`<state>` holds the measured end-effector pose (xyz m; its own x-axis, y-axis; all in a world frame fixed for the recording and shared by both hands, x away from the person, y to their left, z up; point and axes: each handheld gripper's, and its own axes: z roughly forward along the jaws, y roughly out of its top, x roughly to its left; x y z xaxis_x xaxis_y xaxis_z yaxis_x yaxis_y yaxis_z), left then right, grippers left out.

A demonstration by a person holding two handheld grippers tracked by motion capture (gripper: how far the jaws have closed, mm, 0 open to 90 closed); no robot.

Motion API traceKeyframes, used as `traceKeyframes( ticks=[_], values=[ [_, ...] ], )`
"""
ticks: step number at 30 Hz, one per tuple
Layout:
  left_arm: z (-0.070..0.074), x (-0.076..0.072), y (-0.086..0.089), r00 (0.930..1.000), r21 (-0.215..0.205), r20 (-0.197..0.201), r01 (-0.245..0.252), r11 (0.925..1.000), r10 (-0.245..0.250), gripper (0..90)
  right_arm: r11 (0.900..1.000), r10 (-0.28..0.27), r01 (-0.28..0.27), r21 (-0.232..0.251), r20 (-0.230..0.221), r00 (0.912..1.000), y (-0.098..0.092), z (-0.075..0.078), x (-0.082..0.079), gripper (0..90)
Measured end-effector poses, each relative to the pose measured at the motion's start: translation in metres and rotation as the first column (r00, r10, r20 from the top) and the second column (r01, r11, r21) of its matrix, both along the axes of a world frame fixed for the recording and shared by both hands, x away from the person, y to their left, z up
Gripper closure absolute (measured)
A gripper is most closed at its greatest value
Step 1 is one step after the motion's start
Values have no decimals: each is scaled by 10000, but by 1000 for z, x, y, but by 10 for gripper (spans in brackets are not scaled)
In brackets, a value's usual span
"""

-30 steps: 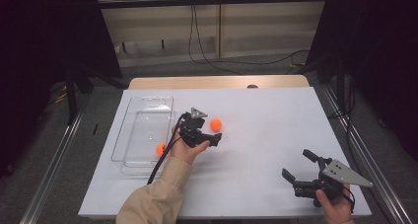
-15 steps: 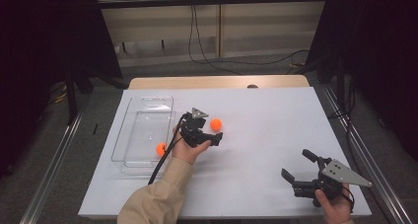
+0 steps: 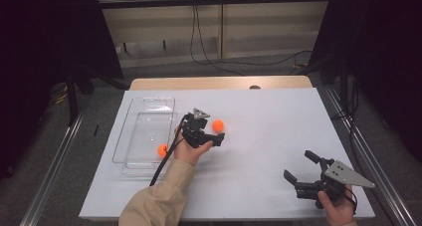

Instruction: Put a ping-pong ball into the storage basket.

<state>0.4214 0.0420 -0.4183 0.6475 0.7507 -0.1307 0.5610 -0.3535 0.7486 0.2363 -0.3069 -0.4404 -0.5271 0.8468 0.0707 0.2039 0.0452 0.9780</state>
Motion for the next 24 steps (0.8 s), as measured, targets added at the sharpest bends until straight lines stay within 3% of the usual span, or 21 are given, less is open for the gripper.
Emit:
traceKeyframes(
  ticks=[24],
  values=[
    [-4, 3, -1, 10000, 84, -65, -63, 9999, 63, 73, 10000, 74, -74, -14, 5, 10000, 1, 0, 1, 12]
  ],
)
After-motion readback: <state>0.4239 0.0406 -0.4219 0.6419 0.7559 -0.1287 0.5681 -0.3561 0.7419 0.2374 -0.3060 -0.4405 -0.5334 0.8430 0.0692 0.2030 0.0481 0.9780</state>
